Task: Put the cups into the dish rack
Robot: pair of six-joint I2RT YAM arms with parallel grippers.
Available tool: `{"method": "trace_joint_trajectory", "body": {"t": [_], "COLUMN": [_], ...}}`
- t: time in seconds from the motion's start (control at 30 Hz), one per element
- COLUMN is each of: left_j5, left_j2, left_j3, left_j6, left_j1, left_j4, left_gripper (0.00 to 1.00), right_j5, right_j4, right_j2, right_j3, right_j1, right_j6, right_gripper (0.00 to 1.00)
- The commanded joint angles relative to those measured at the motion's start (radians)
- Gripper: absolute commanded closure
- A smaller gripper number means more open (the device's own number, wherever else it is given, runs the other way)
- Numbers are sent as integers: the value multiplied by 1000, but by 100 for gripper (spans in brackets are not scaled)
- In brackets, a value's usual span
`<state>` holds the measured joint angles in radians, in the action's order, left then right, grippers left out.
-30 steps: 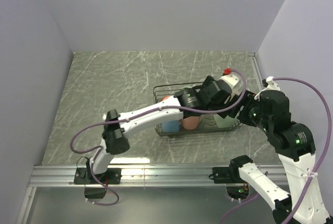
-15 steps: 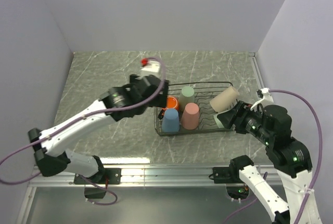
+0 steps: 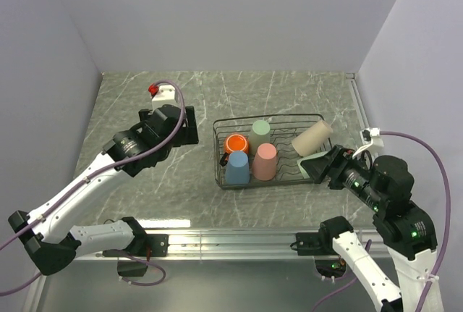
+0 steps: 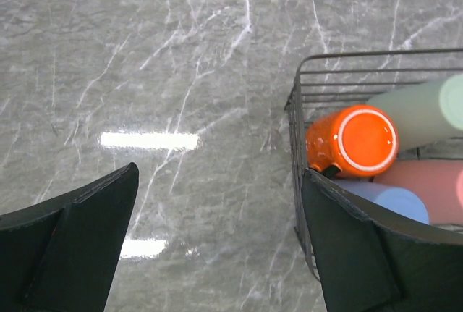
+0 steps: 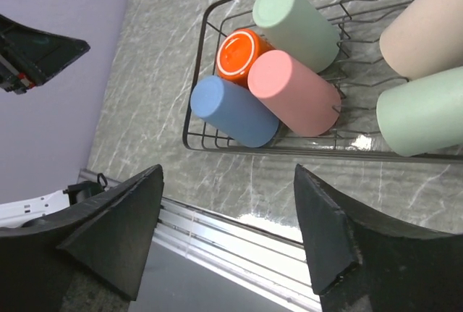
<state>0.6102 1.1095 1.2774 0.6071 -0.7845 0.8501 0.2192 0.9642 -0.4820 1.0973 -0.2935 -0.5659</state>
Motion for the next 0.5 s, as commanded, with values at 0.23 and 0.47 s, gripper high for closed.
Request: {"method": "trace_joint_trajectory", "body": {"t": [0.23,0.47], "left_j5": [137,161], "left_j2": [-22,-138], "left_j3": [-90,-301], "left_j6": [-125,-237], "left_j1": [91,198], "left_j4": [-195,-460], "left_gripper": [1,1], "right_j5": [62,-41], "right_j4": [-142,-214], "right_j2": [77,163], "right_j3": [-131,-209], "right_j1": [4,4], "right_j6": [-57,-111], "right_gripper": [16,10]}}
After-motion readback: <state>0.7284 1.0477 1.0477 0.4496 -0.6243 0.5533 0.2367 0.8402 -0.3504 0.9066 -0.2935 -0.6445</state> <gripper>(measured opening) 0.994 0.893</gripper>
